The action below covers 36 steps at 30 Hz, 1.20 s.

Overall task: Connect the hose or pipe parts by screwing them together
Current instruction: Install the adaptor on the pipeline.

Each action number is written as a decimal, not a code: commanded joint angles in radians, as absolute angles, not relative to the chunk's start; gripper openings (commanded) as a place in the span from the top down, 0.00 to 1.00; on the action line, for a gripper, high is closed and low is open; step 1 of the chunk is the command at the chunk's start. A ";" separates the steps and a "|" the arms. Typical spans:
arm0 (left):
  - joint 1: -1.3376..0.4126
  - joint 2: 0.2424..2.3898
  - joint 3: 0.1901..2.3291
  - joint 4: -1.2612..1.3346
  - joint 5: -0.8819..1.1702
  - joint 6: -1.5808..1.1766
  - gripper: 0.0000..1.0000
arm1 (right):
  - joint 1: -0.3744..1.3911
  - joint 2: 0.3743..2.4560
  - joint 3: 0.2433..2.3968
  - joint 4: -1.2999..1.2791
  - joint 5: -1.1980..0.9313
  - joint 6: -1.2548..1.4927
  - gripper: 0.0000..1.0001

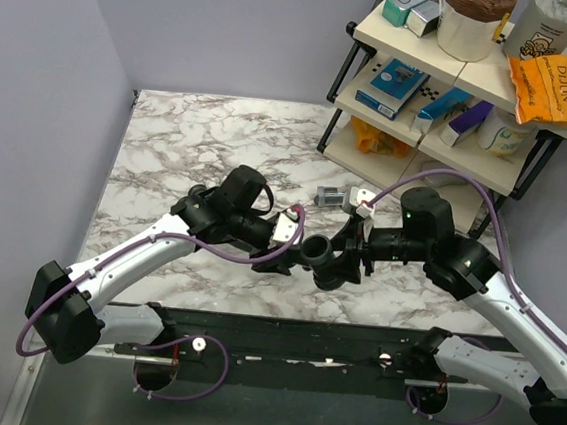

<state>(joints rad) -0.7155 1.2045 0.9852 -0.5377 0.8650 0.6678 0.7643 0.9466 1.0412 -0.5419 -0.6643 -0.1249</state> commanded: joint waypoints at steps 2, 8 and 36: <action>-0.721 1.166 1.002 -0.577 0.897 0.739 0.48 | 0.767 0.928 0.994 -0.525 -0.539 -0.025 0.74; -0.721 1.135 0.976 -0.428 0.737 0.620 0.80 | 0.726 0.992 0.979 -0.520 -0.428 0.259 0.81; -0.746 0.982 0.861 -0.239 0.477 0.673 1.00 | 0.327 1.157 0.985 -0.380 -0.891 0.738 0.00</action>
<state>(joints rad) -0.7235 0.9977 0.8463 -0.2874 0.3897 0.6315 0.3386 1.1748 0.9215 -0.3397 -0.9413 0.8398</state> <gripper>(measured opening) 0.752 0.997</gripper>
